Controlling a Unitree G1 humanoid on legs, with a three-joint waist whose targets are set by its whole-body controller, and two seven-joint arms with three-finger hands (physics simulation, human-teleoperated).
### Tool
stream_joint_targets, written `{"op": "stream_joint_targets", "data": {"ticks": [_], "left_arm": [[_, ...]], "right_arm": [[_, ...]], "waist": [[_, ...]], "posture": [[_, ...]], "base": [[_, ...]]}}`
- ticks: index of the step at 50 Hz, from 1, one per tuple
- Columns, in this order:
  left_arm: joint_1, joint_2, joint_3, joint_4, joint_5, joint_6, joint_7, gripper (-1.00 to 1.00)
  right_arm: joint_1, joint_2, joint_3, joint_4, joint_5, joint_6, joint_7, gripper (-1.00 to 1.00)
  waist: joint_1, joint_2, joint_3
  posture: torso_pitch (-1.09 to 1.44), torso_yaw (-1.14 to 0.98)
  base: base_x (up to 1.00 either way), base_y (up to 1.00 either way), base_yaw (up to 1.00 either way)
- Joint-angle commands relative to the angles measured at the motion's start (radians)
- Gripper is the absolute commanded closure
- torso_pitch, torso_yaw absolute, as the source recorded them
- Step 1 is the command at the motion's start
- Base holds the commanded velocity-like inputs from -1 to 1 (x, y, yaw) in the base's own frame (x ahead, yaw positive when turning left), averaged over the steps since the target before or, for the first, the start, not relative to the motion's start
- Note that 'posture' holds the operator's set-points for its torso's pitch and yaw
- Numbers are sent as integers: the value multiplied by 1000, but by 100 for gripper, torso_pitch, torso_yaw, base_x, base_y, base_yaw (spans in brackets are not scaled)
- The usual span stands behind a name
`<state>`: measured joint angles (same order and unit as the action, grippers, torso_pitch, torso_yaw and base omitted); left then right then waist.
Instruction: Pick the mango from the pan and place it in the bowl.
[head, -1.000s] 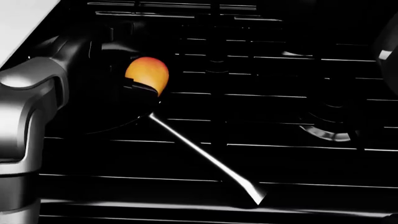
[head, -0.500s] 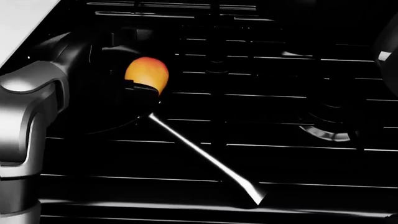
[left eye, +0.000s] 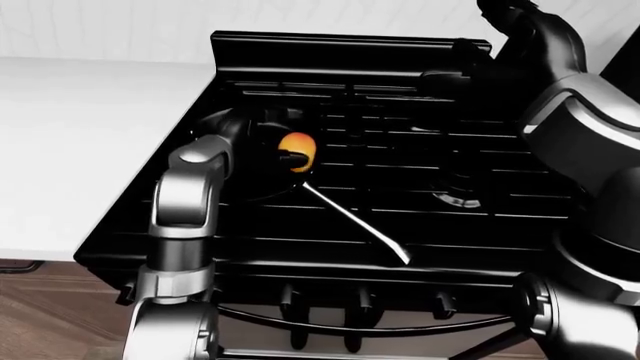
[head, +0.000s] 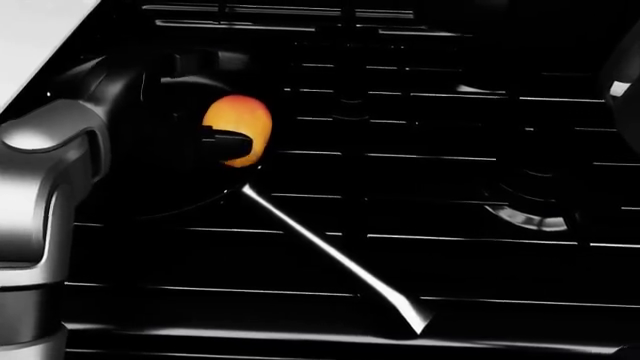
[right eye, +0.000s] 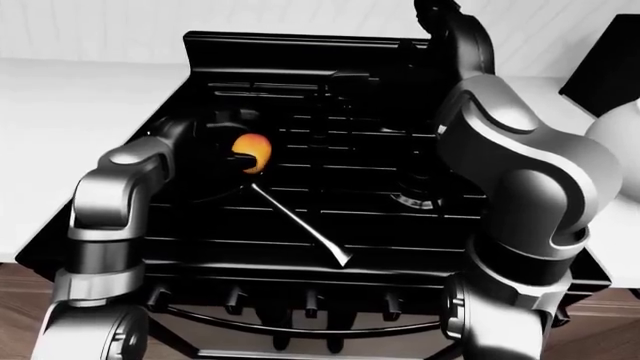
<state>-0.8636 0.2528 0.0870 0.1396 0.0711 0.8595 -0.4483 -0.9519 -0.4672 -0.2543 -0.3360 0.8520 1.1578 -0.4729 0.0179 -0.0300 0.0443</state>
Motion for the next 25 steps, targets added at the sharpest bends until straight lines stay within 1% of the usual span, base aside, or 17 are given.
{"op": "stream_joint_targets", "data": {"ticks": [1, 5, 7, 18, 25], "left_arm": [[-32, 4, 0, -43, -8, -15, -10, -20], [-29, 3, 0, -46, -4, -18, -10, -17], [-27, 3, 0, -41, -4, -25, -11, -12], [-18, 0, -6, -49, 9, -27, -21, -7], [1, -2, -9, -56, 23, -41, -31, -8]], "right_arm": [[-32, -13, -14, -21, 0, -27, 0, -100], [-32, -13, -16, -23, 4, -24, -2, -100], [-30, -14, -15, -23, 4, -26, -1, -100], [-29, -15, -14, -22, 4, -28, -2, -100], [-28, -15, -14, -22, 3, -29, 0, -100]], "waist": [[-1, 0, -29], [0, 0, -29], [0, 1, -30], [0, 0, -30], [0, 1, -29]], "posture": [[0, 0], [0, 0], [0, 0], [0, 0], [0, 0]], "base": [[0, 0, 0], [0, 0, 0], [0, 0, 0], [0, 0, 0], [0, 0, 0]]}}
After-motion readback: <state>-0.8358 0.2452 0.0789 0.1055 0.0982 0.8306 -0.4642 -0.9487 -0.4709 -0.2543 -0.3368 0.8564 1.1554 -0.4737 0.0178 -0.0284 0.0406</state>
